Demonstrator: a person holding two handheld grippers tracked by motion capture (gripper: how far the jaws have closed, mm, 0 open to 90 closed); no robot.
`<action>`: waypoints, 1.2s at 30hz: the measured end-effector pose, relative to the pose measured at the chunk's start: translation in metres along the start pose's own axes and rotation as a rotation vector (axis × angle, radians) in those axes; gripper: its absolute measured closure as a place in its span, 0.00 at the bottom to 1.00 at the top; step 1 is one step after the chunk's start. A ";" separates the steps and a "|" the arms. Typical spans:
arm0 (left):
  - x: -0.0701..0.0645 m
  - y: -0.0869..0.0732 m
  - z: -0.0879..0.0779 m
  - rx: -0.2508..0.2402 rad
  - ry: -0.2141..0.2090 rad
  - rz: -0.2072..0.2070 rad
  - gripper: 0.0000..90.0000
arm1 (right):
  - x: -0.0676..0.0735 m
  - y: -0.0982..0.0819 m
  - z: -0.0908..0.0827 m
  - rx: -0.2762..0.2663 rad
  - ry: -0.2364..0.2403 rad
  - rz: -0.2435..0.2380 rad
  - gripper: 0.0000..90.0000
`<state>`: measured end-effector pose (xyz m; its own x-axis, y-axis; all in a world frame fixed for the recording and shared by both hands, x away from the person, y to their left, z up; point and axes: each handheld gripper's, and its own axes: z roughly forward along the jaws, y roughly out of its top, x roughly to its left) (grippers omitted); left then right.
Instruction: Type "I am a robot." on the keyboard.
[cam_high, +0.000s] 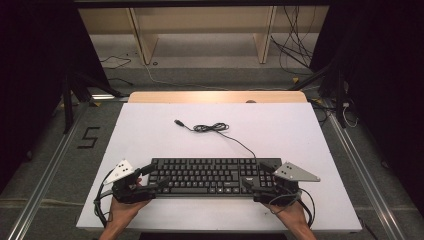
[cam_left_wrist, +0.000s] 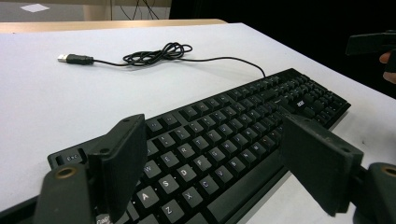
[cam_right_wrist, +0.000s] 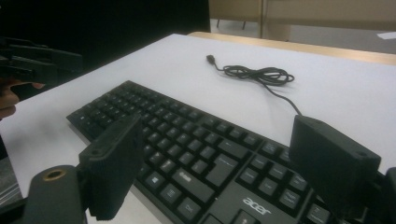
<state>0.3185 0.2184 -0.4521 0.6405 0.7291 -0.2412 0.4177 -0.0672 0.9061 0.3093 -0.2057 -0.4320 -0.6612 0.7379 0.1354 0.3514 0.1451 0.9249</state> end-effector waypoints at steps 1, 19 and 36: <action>0.000 0.000 0.000 0.000 0.001 -0.001 0.26 | 0.001 0.001 0.002 0.001 0.005 0.000 0.22; 0.002 0.000 0.000 0.005 0.007 -0.006 0.26 | 0.019 0.011 0.042 0.073 0.086 -0.028 0.28; 0.003 0.000 0.000 0.003 0.011 -0.012 0.26 | 0.025 0.016 0.079 0.176 0.124 -0.046 0.59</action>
<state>0.3198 0.2206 -0.4528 0.6279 0.7376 -0.2485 0.4278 -0.0602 0.9019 0.3511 -0.1330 -0.4415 -0.7518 0.6427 0.1472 0.4221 0.2977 0.8563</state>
